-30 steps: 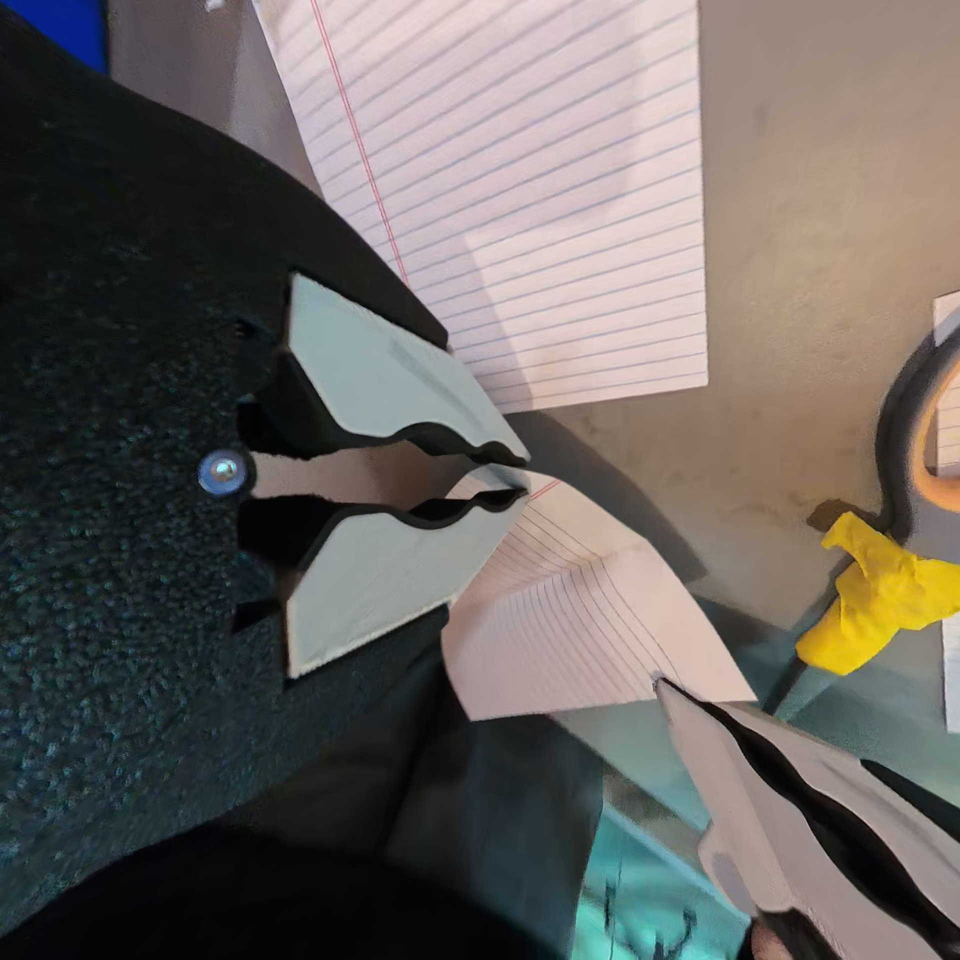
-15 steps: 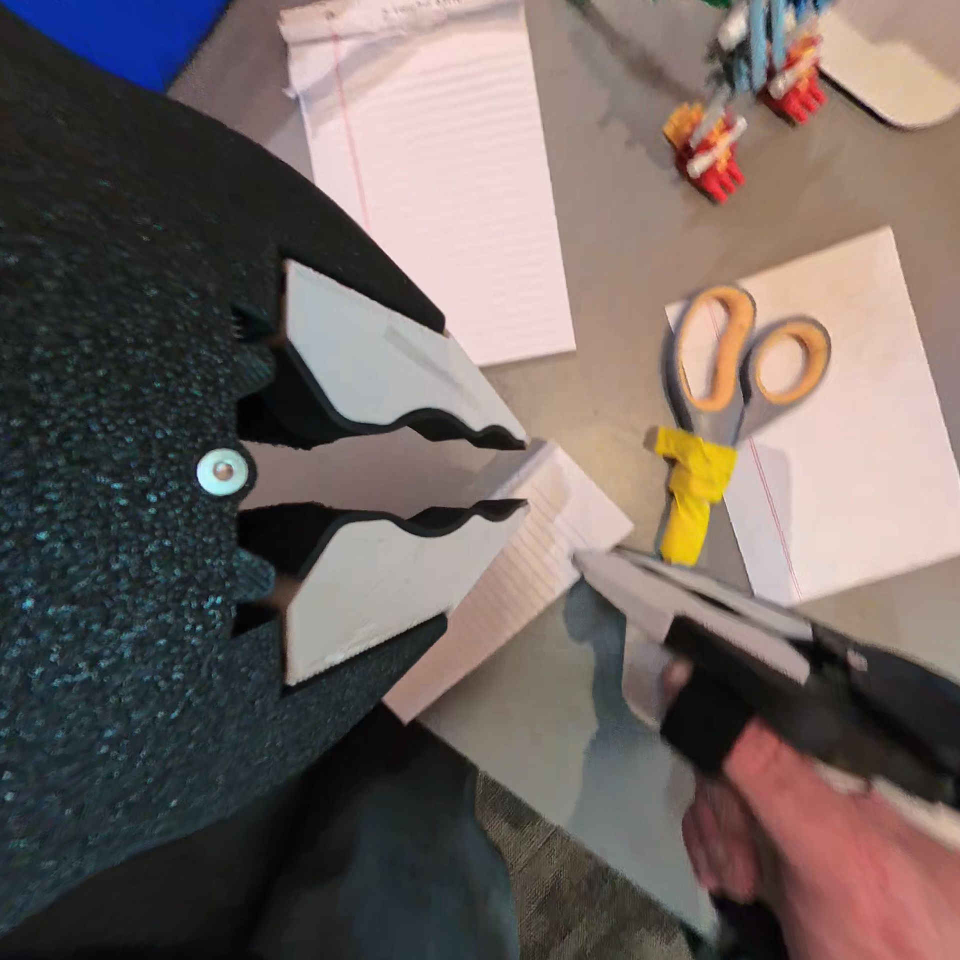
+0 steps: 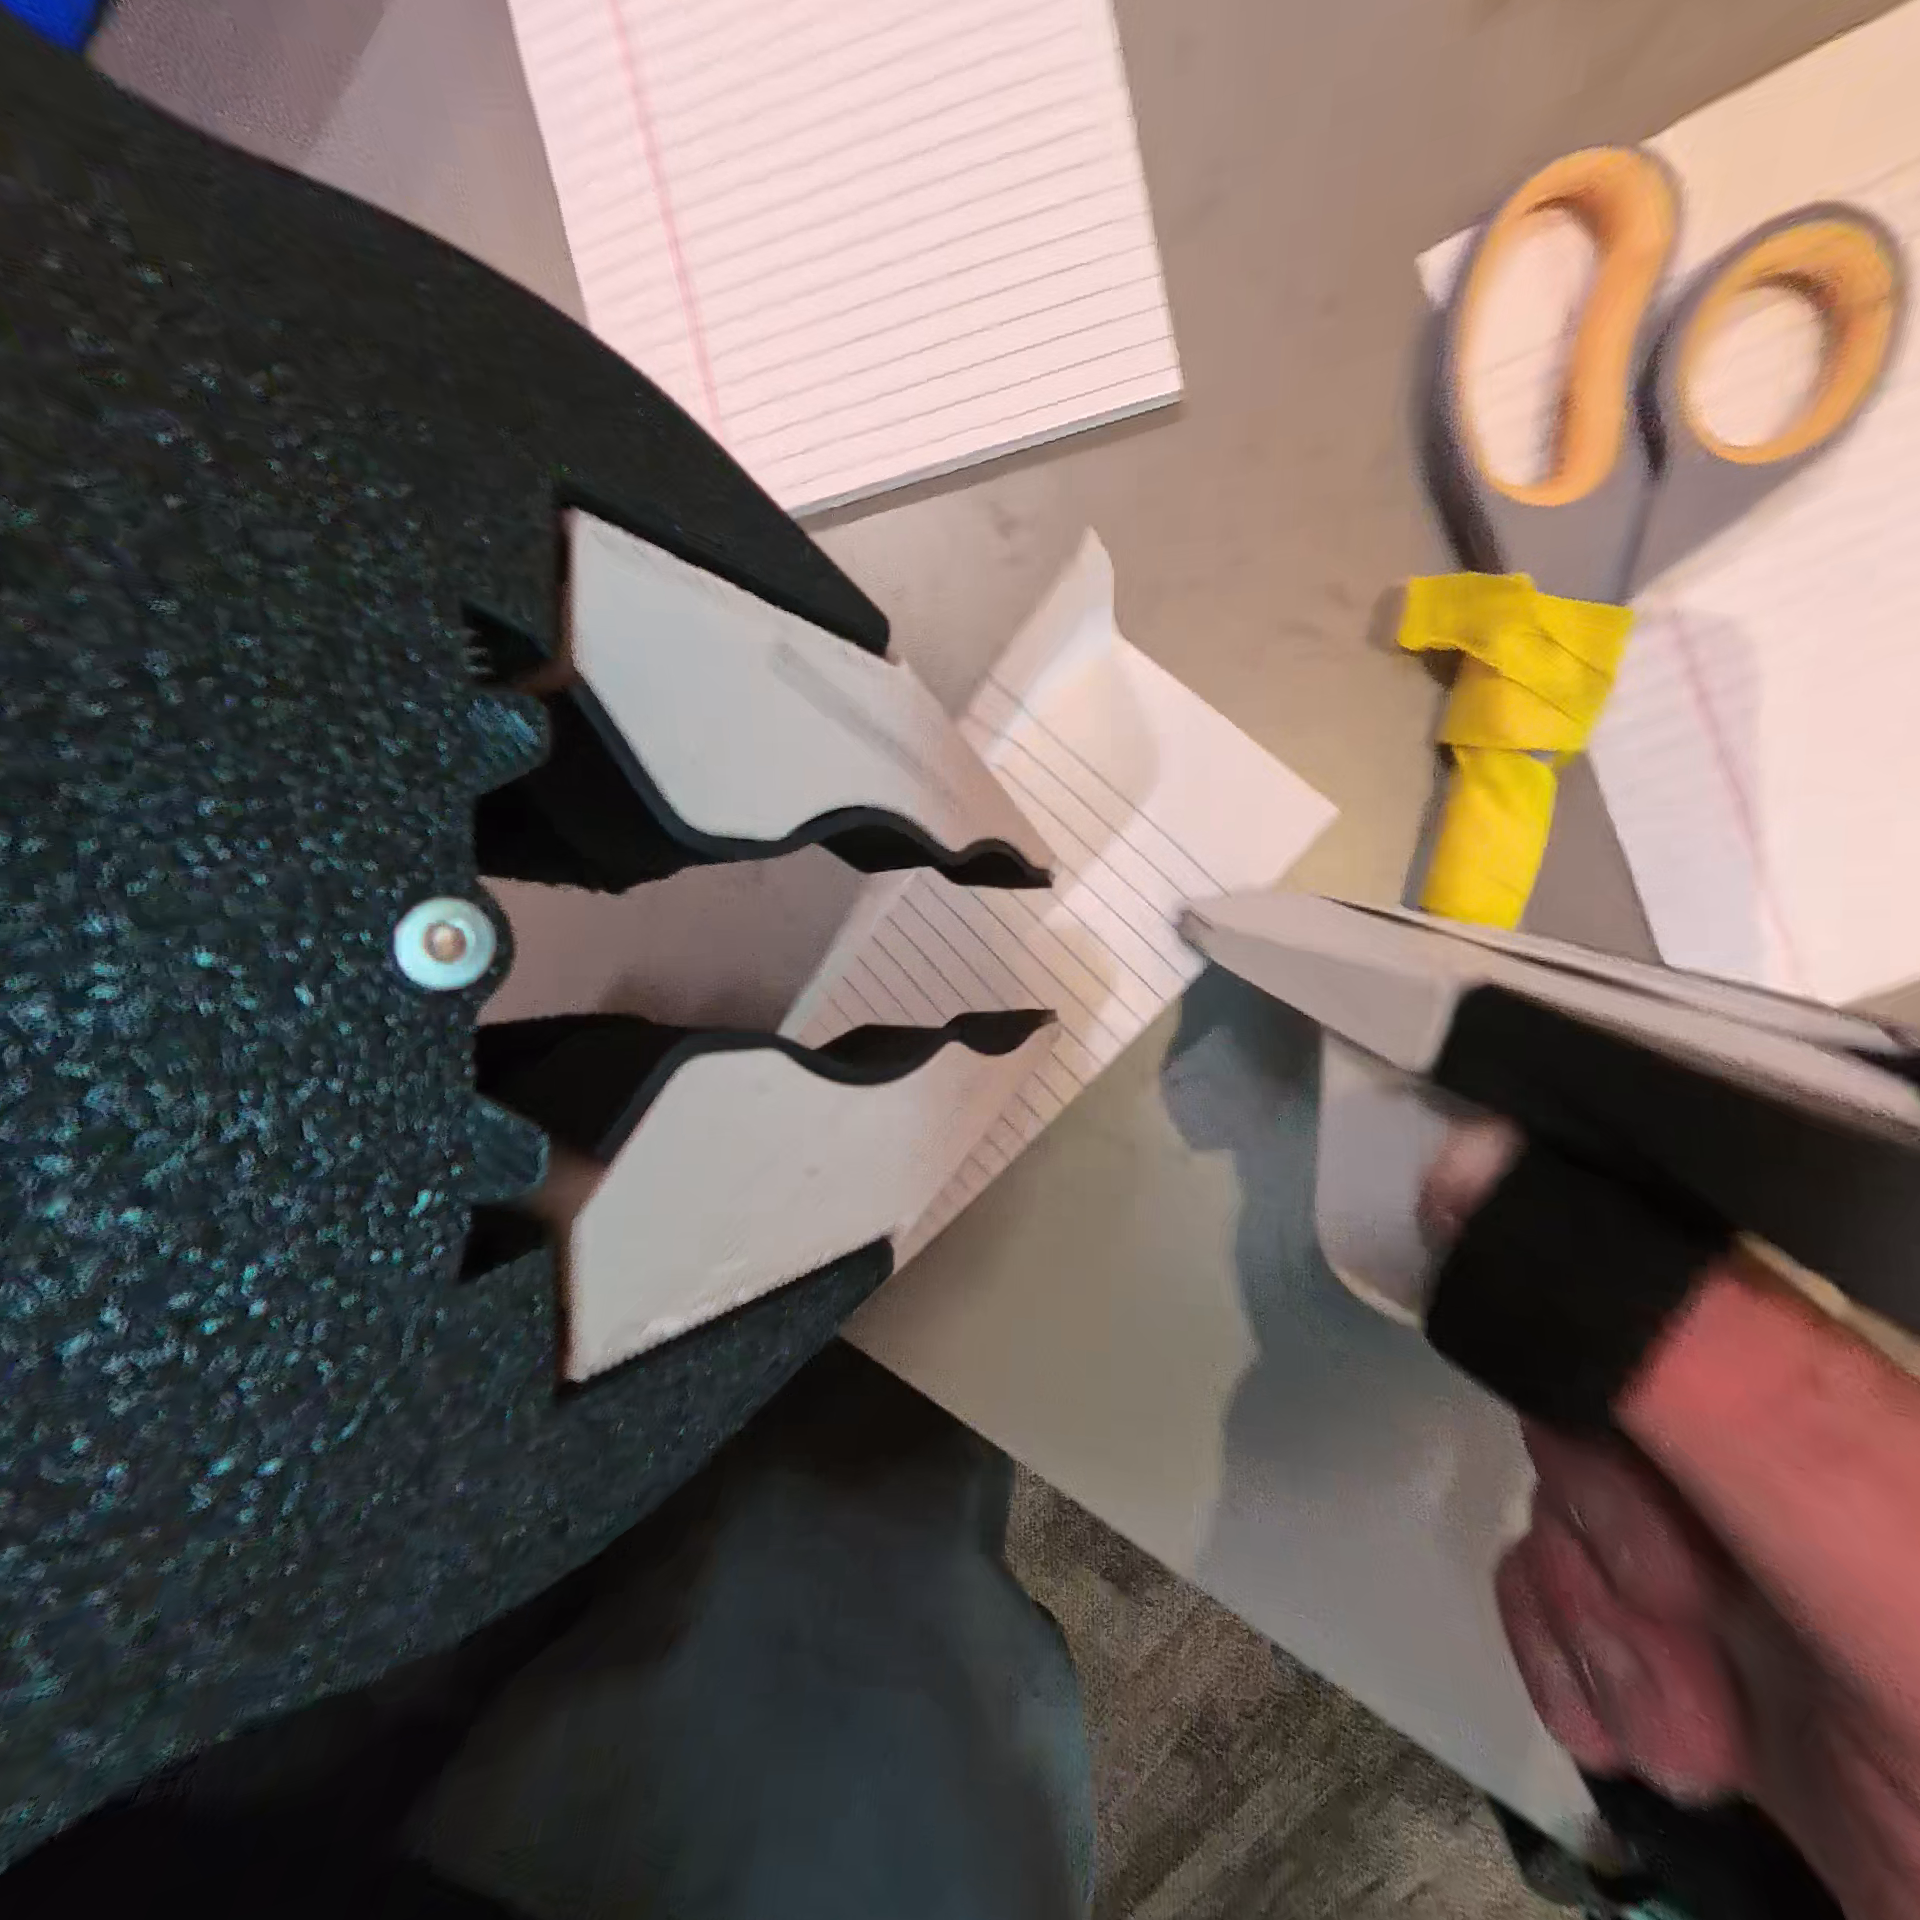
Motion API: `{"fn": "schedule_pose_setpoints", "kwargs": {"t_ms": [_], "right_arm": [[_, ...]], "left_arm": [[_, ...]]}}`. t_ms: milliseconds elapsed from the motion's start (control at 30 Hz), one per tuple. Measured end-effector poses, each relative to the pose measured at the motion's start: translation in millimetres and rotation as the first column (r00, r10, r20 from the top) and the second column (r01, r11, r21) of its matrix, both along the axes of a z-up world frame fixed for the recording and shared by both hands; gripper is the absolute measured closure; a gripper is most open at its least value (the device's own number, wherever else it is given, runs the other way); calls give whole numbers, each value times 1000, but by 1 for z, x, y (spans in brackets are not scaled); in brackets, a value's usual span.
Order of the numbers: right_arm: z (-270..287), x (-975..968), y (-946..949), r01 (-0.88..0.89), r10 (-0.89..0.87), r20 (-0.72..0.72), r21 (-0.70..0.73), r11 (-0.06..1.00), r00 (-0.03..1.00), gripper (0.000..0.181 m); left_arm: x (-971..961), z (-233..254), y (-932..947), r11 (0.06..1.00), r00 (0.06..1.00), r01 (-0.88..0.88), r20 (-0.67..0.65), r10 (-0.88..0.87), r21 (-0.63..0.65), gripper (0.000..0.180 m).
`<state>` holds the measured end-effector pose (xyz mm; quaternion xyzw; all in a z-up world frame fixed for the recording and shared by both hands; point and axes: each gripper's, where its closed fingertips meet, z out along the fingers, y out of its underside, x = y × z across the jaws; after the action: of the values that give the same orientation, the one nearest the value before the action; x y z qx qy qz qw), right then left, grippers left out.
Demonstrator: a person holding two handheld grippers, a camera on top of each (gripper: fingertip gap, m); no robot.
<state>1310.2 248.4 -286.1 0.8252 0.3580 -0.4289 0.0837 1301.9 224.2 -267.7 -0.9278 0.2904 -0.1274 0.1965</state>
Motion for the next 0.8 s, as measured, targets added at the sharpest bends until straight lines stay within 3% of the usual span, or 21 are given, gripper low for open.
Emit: {"fn": "schedule_pose_setpoints", "kwargs": {"t_ms": [233,367,567,800], "right_arm": [[-7,7,-1,-36,35,26,28,999,999,181],[-8,5,0,-59,57,32,75,995,998,181],[-8,0,13,-126,118,45,299,946,992,181],[9,-15,20,-173,216,-8,566,806,976,174]], "left_arm": [[-32,-27,-5,997,997,-61,-59,57,-55,158],[-32,-39,-5,999,995,2,-100,-5,-37,157],[-32,-46,3,1000,990,5,-142,-3,18,160],[-30,-47,3,999,986,34,-162,-29,32,160]]}}
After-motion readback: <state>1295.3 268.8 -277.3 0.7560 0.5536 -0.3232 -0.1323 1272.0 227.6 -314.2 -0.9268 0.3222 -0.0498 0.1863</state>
